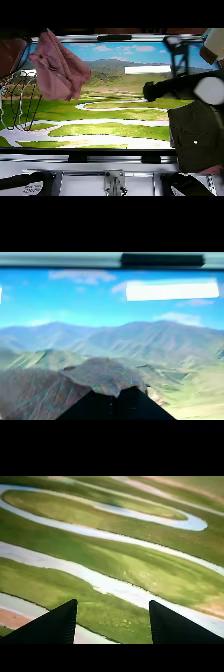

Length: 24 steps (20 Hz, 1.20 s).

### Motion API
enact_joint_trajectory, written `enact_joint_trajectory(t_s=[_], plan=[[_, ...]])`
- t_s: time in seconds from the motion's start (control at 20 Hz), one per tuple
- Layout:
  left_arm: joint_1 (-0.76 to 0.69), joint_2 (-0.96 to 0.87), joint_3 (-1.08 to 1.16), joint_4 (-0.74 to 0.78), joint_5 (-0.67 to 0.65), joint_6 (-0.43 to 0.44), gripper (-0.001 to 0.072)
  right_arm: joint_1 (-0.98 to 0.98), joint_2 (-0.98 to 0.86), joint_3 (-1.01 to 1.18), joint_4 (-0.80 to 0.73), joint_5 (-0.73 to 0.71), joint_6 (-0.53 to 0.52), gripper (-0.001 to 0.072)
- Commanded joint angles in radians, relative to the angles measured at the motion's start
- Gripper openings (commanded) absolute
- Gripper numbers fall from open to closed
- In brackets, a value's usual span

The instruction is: Fold the shirts.

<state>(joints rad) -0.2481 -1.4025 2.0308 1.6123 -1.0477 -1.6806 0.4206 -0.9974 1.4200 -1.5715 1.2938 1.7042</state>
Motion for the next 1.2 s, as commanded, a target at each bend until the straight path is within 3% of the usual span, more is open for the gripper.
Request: enact_joint_trajectory(t_s=[0.0, 0.2, 0.4, 0.5, 0.55, 0.6, 0.65, 0.75, 0.85, 0.95, 1.0, 1.15], plan=[[-0.130, 0.210, -0.061, -0.002, -0.022, -0.010, 0.0028, 0.000, 0.139, 0.123, -0.158, 0.048, 0.044, 0.0549], [-0.328, 0.233, -0.207, -0.002, -0.122, -0.036, 0.0029, 0.000, 0.272, 0.145, -0.188, 0.098, 0.132, 0.0549], [-0.496, 0.188, -0.486, -0.001, -0.013, -0.112, 0.0029, 0.000, 0.269, 0.119, -0.180, 0.318, 0.140, 0.0549], [-0.531, 0.140, -0.583, -0.002, 0.067, -0.166, 0.0033, 0.000, 0.262, 0.051, -0.177, 0.348, 0.148, 0.0550], [-0.538, 0.109, -0.589, -0.002, 0.076, -0.204, 0.0150, 0.000, 0.261, 0.009, -0.172, 0.336, 0.151, 0.0550], [-0.538, 0.090, -0.582, -0.008, 0.073, -0.224, 0.0465, 0.000, 0.259, -0.039, -0.161, 0.315, 0.151, 0.0550], [-0.533, 0.084, -0.572, -0.006, 0.060, -0.222, 0.0702, 0.000, 0.254, -0.082, -0.145, 0.293, 0.151, 0.0551], [-0.494, 0.090, -0.526, 0.028, -0.048, -0.146, 0.0707, 0.000, 0.235, -0.153, -0.100, 0.255, 0.151, 0.0552], [-0.414, 0.095, -0.463, 0.130, -0.283, -0.059, 0.0707, 0.000, 0.195, -0.200, -0.053, 0.246, 0.120, 0.0554], [-0.285, 0.108, -0.470, 0.145, -0.476, 0.054, 0.0706, 0.000, 0.143, -0.247, -0.003, 0.252, 0.071, 0.0697], [-0.212, 0.117, -0.502, 0.132, -0.532, 0.064, 0.0706, 0.000, 0.116, -0.283, 0.030, 0.258, 0.051, 0.0696], [0.011, 0.190, -0.745, -0.087, -0.484, 0.066, 0.0706, 0.000, 0.076, -0.438, 0.135, 0.225, 0.001, 0.0696]])
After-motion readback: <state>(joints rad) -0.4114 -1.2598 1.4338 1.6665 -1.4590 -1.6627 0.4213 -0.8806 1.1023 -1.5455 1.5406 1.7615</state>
